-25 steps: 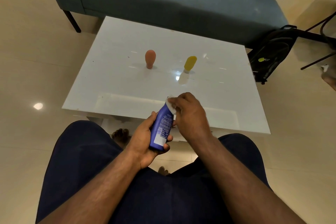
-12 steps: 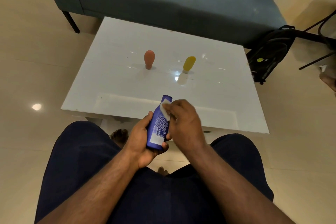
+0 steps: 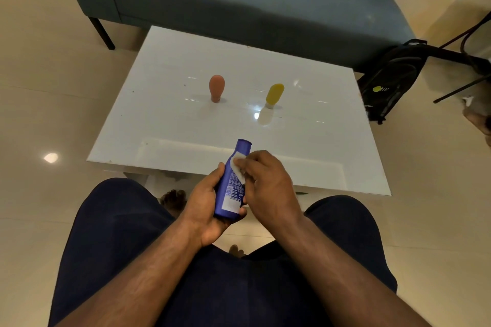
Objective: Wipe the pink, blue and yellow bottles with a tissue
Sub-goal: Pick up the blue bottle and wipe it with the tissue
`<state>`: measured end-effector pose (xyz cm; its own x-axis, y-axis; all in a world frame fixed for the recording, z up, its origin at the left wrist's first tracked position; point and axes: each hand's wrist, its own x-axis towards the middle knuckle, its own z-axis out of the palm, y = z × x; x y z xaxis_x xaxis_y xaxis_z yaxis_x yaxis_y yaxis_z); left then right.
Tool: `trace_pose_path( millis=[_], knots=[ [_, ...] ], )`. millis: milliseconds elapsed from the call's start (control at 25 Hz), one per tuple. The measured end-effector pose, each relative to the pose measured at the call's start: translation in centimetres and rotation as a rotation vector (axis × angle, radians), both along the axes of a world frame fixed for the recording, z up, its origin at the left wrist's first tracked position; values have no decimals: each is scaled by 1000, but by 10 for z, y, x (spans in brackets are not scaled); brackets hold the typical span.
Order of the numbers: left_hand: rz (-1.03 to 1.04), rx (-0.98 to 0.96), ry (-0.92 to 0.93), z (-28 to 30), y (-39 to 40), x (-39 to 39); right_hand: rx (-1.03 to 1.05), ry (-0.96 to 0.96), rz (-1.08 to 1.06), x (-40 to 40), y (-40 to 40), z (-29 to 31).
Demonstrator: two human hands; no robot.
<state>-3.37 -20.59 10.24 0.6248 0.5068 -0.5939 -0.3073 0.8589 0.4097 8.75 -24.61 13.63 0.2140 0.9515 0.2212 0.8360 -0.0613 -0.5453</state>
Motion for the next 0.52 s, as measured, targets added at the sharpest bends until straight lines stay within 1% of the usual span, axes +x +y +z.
trace_pose_path(
  millis=[120,240,320,440,520],
  knots=[
    [-9,78,21,-4,0,1,-9,50,-87,11,5,3],
    [-55,161,82,-3,-3,0,-8,90,-164,21,12,10],
    [-61,188,134,-2,-3,1,0,74,-152,17,13,12],
    [-80,261,174,0,-3,0,6,23,-58,13,12,11],
    [-93,304,191,-1,-3,0,36,-20,-65,23,17,9]
  ],
)
